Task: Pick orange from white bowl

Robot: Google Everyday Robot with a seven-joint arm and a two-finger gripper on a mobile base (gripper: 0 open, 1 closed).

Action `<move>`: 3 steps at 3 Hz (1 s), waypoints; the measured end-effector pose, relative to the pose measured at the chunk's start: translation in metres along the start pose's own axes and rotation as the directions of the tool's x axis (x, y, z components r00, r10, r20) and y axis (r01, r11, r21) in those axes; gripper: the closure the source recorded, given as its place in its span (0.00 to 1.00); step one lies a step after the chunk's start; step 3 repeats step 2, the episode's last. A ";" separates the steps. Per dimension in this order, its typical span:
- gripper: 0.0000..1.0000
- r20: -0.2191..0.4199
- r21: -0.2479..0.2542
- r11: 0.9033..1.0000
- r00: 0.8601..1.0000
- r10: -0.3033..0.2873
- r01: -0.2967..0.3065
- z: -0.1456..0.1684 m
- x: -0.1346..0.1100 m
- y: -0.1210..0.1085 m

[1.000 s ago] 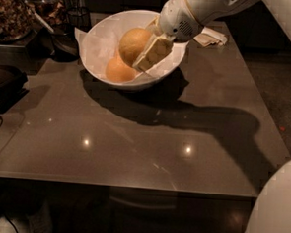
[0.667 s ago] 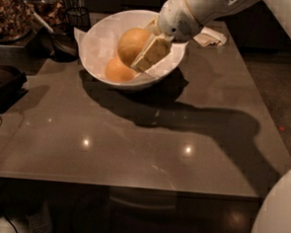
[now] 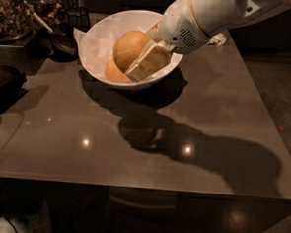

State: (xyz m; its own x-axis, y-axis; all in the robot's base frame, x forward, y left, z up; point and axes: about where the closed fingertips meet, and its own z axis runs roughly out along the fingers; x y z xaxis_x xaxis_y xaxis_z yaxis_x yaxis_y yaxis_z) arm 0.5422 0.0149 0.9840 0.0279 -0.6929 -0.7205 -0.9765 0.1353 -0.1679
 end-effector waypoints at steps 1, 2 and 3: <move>1.00 0.003 0.055 0.998 0.999 0.035 -0.035 -0.009 0.000 0.029; 1.00 -0.001 0.055 0.998 0.999 0.037 -0.037 -0.007 0.002 0.033; 1.00 -0.001 0.055 0.998 0.999 0.037 -0.037 -0.007 0.002 0.033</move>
Offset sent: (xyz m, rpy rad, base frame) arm -0.0270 -0.0017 0.0013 0.0104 -0.0120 -0.0567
